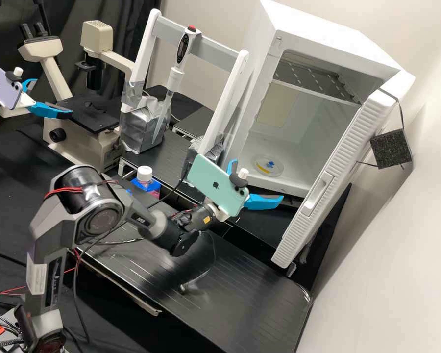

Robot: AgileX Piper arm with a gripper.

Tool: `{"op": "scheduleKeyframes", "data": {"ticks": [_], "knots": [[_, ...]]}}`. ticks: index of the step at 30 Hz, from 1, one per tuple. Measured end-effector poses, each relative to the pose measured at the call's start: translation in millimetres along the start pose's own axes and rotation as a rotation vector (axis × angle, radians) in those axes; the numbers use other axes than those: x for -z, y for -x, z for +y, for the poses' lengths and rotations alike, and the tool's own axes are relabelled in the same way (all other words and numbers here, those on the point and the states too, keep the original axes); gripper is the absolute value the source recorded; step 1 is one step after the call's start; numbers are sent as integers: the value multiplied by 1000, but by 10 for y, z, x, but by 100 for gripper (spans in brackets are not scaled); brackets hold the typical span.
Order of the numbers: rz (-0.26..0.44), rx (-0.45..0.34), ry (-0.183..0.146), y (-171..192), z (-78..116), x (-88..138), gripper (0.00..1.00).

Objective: Move the petri dish to the microscope

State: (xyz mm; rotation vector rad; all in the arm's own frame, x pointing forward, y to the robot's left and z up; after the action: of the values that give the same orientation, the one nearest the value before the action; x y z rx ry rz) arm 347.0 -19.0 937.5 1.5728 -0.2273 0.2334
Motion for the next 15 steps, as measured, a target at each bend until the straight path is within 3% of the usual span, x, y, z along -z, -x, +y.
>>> {"op": "scheduleKeyframes", "data": {"ticks": [4,11,15], "knots": [[-21,9,6,-286,-13,-95,100],[32,68,-49,-649,-85,-209,100],[63,92,-36,-762,-96,-250,100]]}}
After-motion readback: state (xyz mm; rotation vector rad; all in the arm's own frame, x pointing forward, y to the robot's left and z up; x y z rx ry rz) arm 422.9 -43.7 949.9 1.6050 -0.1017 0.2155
